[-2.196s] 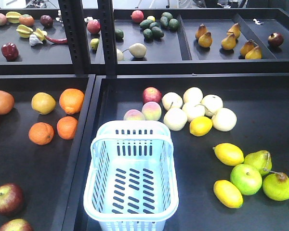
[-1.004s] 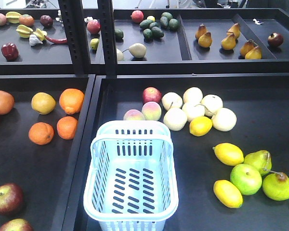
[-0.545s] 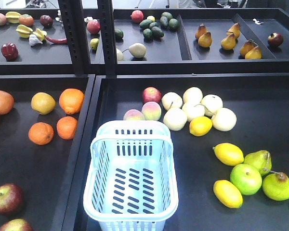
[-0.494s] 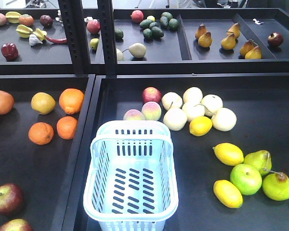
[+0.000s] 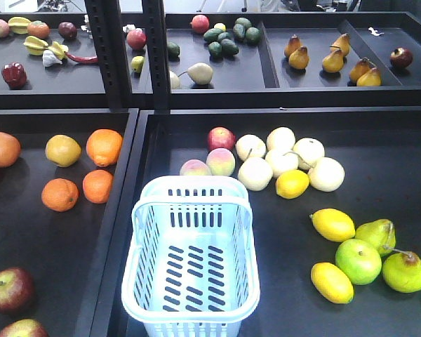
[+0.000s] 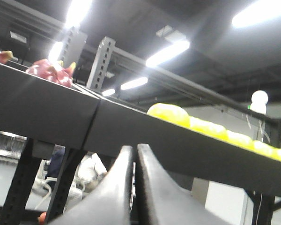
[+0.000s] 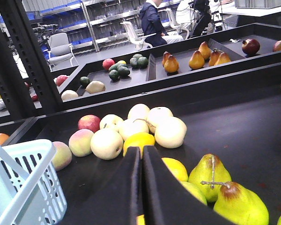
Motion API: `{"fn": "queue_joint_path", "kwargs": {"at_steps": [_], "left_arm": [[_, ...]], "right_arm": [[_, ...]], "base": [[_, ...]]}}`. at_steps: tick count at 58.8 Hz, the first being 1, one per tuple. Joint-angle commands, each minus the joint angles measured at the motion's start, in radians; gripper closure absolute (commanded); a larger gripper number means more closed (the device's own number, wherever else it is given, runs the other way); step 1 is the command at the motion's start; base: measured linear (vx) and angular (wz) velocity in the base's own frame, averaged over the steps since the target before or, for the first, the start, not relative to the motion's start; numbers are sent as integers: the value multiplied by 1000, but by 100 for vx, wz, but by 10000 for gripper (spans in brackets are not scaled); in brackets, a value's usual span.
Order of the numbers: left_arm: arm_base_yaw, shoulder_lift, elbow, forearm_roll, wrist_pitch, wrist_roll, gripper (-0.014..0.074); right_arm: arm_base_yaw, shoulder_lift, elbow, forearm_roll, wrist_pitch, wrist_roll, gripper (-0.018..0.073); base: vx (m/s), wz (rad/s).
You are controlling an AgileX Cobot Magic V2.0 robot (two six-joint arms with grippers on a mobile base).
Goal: Pick three apples into basket with both arms
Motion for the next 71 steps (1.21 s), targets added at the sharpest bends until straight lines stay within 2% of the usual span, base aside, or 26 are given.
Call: {"fn": "queue_joint_path", "kwargs": {"at_steps": [1,5,13,18,22,27,34,39,48,55,60,62,71], "left_arm": [[-5,117,-90,165,-99,-129,603],[-5,187,-128,305,-164,-227,603],[-5,339,-219,653,-336,-469,602],[-5,413,-280,818,-438,-590,596],[-5,462,-329,907,-493,-666,587],[-5,505,-379,970,-529,-694,565],[-5,551,-435,1011,-564,-694,487],[-5,584,-464,1045,-599,-730,391],[-5,648,-481,1090,-657,-830,157],[-23,696,-481,1155,-664,-843,29],[-61,737,-482,1223,-655,-808,-3],[-74,757,-480,1223,-653,-784,0],[-141,850,-479,1223,-654,-578,33]], "right_arm": [[-6,-12,11,-14,-72,-9,564],[-6,-12,11,-14,-72,-9,564],[-6,-12,11,-14,-72,-9,564],[-6,-12,11,-14,-72,-9,564],[-6,-12,11,-14,-72,-9,564],[-6,-12,11,-14,-72,-9,564],[-6,-12,11,-14,-72,-9,564],[-6,-12,11,-14,-72,-9,564],[-6,-12,11,-14,-72,-9,564],[-6,-12,11,-14,-72,-9,564],[-6,-12,11,-14,-72,-9,564],[-6,-12,11,-14,-72,-9,564],[-6,-12,11,-14,-72,-9,564]], "base": [[0,0],[0,0],[0,0],[0,0],[0,0],[0,0],[0,0],[0,0],[0,0],[0,0],[0,0],[0,0],[0,0]]}}
